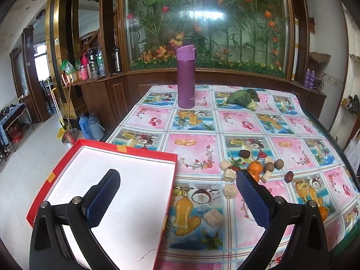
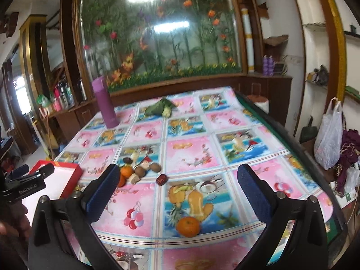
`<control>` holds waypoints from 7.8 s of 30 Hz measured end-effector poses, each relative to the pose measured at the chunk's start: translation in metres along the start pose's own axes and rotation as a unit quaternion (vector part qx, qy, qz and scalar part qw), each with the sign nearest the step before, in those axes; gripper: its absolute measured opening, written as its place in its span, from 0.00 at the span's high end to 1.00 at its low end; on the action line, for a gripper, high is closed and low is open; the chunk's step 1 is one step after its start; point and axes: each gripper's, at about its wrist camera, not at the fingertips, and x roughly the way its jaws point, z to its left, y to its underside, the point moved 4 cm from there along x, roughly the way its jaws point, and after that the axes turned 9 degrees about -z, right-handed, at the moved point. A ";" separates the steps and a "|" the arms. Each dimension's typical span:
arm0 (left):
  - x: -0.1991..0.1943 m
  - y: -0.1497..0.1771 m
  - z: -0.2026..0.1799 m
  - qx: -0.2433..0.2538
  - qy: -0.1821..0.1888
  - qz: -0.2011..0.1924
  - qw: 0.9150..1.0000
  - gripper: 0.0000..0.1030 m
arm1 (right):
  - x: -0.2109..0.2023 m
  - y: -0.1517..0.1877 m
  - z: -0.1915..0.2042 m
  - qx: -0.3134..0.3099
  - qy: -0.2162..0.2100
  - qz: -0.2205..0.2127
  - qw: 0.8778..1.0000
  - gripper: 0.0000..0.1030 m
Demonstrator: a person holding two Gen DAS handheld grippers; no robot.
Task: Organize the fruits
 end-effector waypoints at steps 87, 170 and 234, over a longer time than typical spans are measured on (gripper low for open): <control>0.066 0.077 -0.041 0.096 0.165 0.174 0.966 0.68 | 0.074 0.101 -0.017 0.007 -0.091 0.217 0.972 0.64; 0.096 0.037 -0.090 0.129 0.210 0.151 0.957 0.48 | 0.143 0.075 0.026 -0.043 -0.087 0.192 0.977 0.47; 0.024 0.010 -0.028 0.068 0.214 0.072 0.972 0.69 | 0.139 0.043 0.033 -0.017 -0.073 0.099 0.992 0.76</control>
